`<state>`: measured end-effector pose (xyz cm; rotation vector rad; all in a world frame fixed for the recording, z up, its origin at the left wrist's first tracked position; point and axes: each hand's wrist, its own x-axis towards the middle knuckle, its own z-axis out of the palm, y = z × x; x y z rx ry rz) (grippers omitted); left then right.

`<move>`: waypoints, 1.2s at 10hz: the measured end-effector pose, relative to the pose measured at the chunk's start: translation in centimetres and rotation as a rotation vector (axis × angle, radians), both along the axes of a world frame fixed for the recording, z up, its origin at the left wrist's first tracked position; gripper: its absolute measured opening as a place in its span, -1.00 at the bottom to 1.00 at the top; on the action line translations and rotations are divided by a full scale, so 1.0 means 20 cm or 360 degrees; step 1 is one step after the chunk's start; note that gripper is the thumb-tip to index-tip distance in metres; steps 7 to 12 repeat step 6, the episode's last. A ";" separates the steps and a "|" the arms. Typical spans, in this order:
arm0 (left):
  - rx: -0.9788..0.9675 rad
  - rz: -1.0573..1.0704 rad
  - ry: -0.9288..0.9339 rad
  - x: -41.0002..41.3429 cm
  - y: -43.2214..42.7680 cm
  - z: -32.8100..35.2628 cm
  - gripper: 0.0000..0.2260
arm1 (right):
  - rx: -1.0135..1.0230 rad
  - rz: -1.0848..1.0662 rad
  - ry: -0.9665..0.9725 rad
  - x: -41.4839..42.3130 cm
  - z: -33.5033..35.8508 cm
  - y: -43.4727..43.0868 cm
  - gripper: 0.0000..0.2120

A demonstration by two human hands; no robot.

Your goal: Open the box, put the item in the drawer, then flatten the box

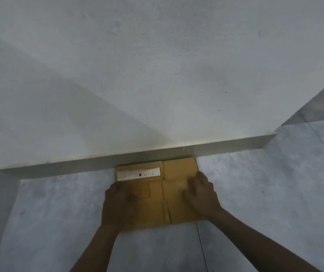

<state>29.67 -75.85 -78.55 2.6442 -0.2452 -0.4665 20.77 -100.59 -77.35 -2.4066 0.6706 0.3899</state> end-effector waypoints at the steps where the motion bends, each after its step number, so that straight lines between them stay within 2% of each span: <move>1: 0.0171 -0.0108 -0.0258 -0.05 0.01 -0.07 -0.78 | -0.0317 0.0026 -0.0034 -0.01 -0.07 0.06 -0.43; 2: 0.0316 -0.0192 -0.0254 -0.05 -0.02 -0.02 -0.76 | -0.0400 0.0021 0.0030 0.00 -0.08 0.09 -0.42; 3: 0.0525 -0.0247 -0.0030 0.02 -0.06 0.07 -0.73 | -0.0352 0.0029 0.0156 0.03 -0.01 0.10 -0.40; 4: 0.0589 -0.0265 0.0143 0.03 -0.11 0.23 -0.60 | -0.0291 0.0071 0.0204 0.07 0.15 0.08 -0.39; 5: 0.0507 -0.0283 0.0179 -0.03 -0.15 0.44 -0.47 | -0.0178 0.0041 0.0162 0.07 0.38 0.09 -0.42; 6: 0.0382 -0.0312 0.0167 -0.11 -0.21 0.71 -0.47 | -0.0120 0.0078 0.0071 0.02 0.64 0.12 -0.45; 12: 0.0382 -0.0312 0.0167 -0.11 -0.21 0.71 -0.47 | -0.0120 0.0078 0.0071 0.02 0.64 0.12 -0.45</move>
